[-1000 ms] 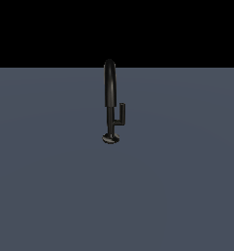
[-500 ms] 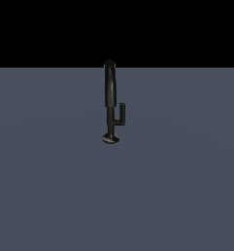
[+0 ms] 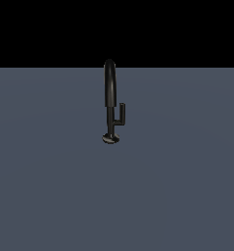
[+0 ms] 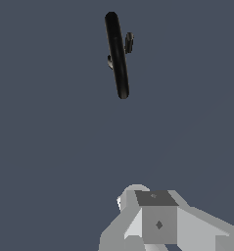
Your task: Turn on the faucet by rotating a designated handle.
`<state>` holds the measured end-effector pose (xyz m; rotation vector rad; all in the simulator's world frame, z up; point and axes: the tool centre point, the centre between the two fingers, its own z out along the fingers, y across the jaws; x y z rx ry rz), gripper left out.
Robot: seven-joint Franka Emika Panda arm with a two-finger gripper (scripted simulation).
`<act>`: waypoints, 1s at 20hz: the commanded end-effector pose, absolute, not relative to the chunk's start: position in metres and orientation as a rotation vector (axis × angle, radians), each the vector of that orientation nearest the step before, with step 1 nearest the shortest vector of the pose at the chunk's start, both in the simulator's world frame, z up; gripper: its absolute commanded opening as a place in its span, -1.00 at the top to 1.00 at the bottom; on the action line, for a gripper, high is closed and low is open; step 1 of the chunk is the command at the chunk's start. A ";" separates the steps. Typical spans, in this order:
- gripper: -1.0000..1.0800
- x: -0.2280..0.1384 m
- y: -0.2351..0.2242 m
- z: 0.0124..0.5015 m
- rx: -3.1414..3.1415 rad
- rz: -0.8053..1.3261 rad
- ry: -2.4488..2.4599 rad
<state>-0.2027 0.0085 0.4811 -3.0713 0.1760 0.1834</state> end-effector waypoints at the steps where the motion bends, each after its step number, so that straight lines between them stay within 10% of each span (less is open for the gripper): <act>1: 1.00 -0.189 0.009 0.478 -3.037 0.231 0.221; 20: 1.00 -0.080 0.006 0.432 -2.682 0.596 0.565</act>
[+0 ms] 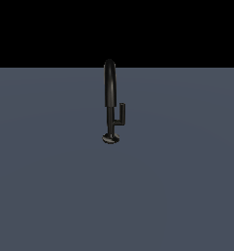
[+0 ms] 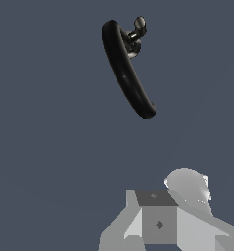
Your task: Turn on the faucet by rotating a designated handle.
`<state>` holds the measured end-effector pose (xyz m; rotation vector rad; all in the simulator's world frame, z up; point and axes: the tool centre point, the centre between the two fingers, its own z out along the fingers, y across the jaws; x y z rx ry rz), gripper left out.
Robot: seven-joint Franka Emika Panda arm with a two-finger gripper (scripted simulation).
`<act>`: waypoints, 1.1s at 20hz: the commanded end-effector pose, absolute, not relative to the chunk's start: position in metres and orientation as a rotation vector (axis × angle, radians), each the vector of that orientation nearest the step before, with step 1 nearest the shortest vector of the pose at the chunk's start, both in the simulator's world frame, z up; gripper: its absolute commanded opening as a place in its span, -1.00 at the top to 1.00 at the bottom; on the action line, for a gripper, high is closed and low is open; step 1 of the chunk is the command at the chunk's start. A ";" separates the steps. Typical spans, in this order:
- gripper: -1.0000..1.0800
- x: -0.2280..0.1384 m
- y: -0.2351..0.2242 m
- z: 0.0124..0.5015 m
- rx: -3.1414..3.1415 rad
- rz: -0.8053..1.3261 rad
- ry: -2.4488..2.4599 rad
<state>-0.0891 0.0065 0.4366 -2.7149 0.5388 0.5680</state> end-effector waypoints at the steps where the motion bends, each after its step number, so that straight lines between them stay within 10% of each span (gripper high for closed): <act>1: 1.00 -0.075 0.005 0.428 -2.660 0.614 0.582; 22: 1.00 0.031 -0.016 0.330 -2.112 0.967 0.908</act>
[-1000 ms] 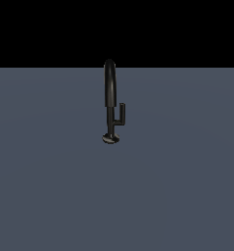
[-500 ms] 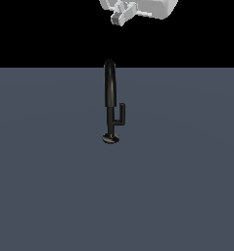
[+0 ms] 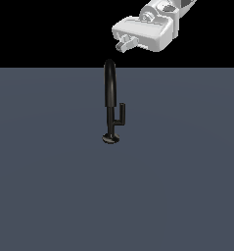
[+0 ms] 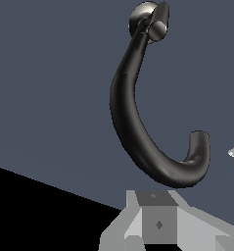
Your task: Turn on the faucet by rotating a designated handle.
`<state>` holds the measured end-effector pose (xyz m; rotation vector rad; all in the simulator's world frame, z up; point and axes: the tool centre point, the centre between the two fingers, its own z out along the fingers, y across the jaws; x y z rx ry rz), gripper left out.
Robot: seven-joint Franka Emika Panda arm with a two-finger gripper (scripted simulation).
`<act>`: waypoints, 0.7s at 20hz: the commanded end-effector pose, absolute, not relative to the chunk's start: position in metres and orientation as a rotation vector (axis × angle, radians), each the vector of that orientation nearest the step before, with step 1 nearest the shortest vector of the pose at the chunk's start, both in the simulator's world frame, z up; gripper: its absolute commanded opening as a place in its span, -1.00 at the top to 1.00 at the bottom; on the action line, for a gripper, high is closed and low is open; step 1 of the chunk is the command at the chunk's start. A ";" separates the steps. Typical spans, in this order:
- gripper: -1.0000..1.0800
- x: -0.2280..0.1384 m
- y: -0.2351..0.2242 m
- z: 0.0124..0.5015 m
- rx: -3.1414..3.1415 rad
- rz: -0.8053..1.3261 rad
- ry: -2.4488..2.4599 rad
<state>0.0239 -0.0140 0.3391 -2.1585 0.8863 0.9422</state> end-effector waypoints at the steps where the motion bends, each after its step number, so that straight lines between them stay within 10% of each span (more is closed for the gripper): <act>1: 1.00 0.035 -0.017 0.324 -2.081 0.982 0.922; 14: 1.00 0.084 -0.027 0.225 -1.608 1.177 1.106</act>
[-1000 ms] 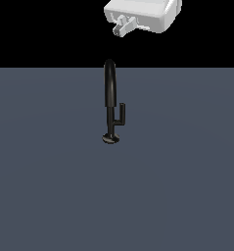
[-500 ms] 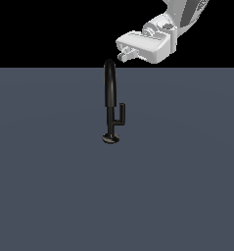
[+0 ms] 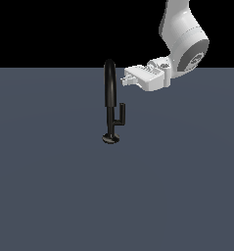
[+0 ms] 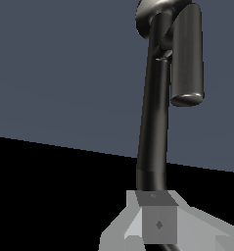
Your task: Turn on the faucet by rotating a designated handle.
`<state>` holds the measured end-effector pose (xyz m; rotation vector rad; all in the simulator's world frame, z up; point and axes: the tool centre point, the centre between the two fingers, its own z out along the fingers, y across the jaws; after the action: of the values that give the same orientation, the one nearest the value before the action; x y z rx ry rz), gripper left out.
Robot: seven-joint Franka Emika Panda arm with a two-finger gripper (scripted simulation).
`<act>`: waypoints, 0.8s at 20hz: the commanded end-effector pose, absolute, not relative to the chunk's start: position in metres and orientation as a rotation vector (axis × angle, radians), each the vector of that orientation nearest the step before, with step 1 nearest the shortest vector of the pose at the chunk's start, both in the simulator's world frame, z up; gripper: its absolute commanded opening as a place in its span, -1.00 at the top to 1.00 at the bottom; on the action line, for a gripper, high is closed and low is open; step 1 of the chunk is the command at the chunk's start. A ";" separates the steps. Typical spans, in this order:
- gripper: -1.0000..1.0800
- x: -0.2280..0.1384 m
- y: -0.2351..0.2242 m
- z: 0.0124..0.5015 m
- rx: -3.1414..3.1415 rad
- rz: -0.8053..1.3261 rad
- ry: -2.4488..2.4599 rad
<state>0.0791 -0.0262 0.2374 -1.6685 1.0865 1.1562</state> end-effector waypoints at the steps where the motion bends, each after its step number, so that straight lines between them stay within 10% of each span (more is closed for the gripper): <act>1: 1.00 0.086 -0.027 0.217 -1.571 1.190 1.117; 16: 1.00 0.102 -0.020 0.143 -1.239 1.283 1.210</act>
<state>0.1009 -0.0209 0.1449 -1.2522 1.2080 1.2812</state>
